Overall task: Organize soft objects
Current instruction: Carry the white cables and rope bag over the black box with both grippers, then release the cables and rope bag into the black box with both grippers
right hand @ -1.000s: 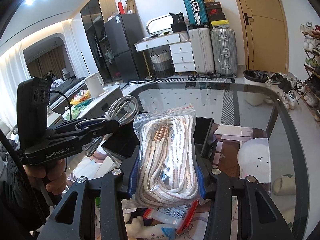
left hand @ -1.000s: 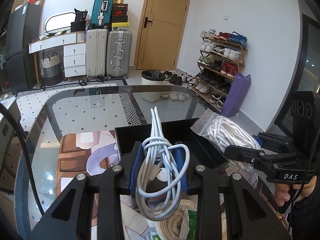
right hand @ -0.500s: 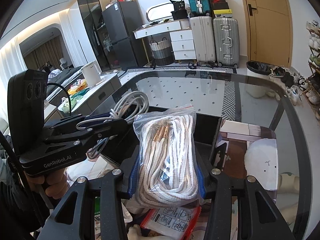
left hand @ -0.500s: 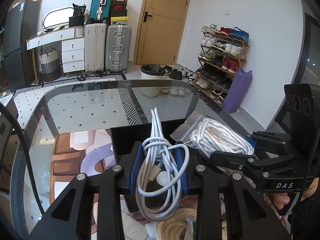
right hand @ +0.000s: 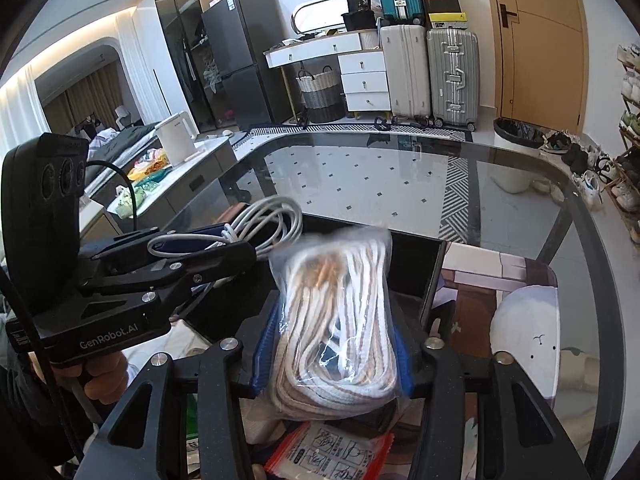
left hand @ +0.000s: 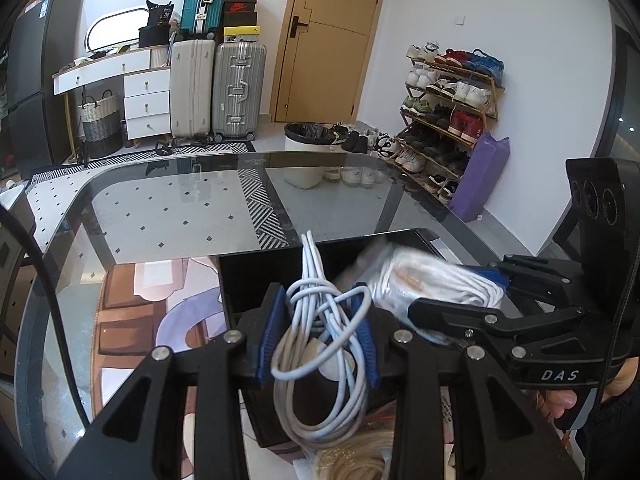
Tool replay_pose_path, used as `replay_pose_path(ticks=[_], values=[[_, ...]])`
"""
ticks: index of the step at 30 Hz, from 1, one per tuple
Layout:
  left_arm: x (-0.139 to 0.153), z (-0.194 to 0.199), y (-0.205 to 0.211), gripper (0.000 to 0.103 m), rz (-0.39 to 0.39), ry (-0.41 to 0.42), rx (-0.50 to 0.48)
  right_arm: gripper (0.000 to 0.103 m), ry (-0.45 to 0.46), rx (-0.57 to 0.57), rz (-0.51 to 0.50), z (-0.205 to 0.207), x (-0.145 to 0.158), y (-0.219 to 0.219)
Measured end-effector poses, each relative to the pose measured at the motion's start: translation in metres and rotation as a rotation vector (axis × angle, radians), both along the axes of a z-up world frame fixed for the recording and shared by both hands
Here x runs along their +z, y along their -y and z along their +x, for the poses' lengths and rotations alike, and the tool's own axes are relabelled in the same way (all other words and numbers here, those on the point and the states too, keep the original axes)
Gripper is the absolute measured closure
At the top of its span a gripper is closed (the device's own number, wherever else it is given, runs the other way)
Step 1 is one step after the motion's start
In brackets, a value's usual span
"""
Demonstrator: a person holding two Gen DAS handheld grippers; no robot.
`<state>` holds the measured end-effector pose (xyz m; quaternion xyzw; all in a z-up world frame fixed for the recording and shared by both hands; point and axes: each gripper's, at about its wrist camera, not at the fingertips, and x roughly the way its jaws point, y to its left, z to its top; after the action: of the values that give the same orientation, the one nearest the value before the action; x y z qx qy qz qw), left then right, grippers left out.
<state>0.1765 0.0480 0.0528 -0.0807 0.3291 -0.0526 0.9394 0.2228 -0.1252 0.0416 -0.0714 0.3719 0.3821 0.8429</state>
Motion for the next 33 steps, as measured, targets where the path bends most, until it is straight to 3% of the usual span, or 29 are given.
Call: replay_pose_path(ticks=[1,3,5,7,8,10,11,16,25,33], values=[[0.001,-0.001,0.0,0.064,0.001,0.001,-0.003,0.052,0.011,-0.008,-0.003,0.0,0.0,0.0],[0.005,-0.006,0.001,0.042,0.008,0.013,-0.008,0.048,0.032,-0.013,0.001,-0.002,0.002,0.003],[0.008,-0.011,0.002,0.039,0.027,0.022,-0.012,0.042,0.05,-0.018,0.022,-0.006,0.006,0.012],[0.01,-0.015,0.003,0.028,0.054,0.019,-0.009,0.036,0.06,-0.033,0.03,-0.009,0.008,0.019],[0.012,-0.019,0.002,0.016,0.058,0.026,0.0,0.032,0.064,-0.041,0.035,-0.011,0.008,0.024],[0.015,-0.027,-0.001,0.008,0.054,0.05,0.014,0.023,0.066,-0.059,0.063,-0.016,0.01,0.036],[0.016,-0.03,-0.001,0.006,0.053,0.052,0.014,0.014,0.068,-0.066,0.073,-0.019,0.01,0.041],[0.012,-0.047,-0.002,0.0,0.076,0.049,0.044,0.003,0.078,-0.097,0.109,-0.04,0.007,0.061],[0.002,-0.078,-0.01,0.0,0.082,0.069,0.083,0.001,0.079,-0.108,0.169,-0.075,0.0,0.08],[-0.002,-0.107,-0.002,0.0,0.158,0.11,0.084,0.001,0.074,-0.088,0.162,-0.103,-0.01,0.082]])
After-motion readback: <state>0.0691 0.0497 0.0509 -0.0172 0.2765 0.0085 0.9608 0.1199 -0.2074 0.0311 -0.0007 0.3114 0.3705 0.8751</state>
